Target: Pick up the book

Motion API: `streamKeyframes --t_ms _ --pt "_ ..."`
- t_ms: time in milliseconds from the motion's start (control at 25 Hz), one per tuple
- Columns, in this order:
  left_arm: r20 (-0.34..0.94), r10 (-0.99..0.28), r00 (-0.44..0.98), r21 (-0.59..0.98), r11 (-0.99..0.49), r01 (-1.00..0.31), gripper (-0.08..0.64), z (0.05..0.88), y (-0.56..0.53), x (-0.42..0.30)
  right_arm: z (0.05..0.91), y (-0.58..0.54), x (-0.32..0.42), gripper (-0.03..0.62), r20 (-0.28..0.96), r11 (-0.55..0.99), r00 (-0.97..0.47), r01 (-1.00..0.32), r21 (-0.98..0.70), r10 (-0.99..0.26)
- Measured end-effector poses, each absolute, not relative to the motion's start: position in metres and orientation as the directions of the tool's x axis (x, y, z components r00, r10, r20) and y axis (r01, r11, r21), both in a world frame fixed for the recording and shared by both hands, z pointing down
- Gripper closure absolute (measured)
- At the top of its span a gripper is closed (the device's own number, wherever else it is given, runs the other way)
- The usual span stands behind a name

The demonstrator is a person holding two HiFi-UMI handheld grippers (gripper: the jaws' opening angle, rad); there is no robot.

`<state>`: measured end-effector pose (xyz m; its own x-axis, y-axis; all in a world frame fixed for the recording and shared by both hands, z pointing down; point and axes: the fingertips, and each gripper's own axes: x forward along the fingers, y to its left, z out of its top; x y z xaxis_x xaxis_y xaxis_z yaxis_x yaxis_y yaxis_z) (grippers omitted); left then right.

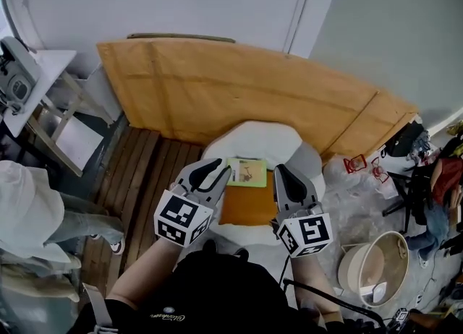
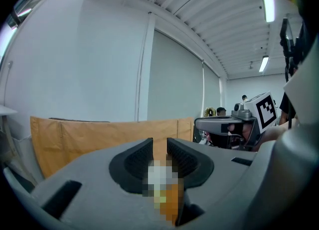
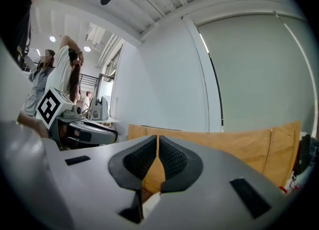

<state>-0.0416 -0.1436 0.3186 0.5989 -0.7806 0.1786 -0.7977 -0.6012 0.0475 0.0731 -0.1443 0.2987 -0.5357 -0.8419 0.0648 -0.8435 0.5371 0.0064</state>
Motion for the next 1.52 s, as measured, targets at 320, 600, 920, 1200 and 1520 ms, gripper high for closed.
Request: streamKeyframes --t_ms 320,600,920,1200,1520 --pt "0.203 -0.794 0.573 0.053 -0.576 -0.816 0.468 0.329 -0.157 -0.045 0.304 -0.16 0.076 0.588 0.082 0.536 -0.534 -0.844 0.006 -0.842" --pt "0.228 -0.781 0.581 0.077 -0.58 -0.811 0.468 0.346 -0.166 -0.043 0.323 -0.171 0.073 0.588 0.126 0.532 -0.528 -0.847 0.0 -0.84" --pt "0.313 -0.752 0.58 0.093 -0.583 -0.807 0.468 0.388 -0.18 -0.032 0.366 -0.181 0.081 0.588 0.211 0.508 -0.505 -0.86 -0.045 -0.837" --pt "0.396 -0.719 0.57 0.148 -0.563 -0.813 0.468 0.45 -0.184 -0.023 0.428 -0.184 0.087 0.588 0.332 0.49 -0.488 -0.867 -0.085 -0.807" --pt "0.466 -0.678 0.569 0.198 -0.546 -0.814 0.468 0.499 -0.181 -0.012 0.479 -0.182 0.085 0.588 0.418 0.484 -0.486 -0.867 -0.118 -0.767"
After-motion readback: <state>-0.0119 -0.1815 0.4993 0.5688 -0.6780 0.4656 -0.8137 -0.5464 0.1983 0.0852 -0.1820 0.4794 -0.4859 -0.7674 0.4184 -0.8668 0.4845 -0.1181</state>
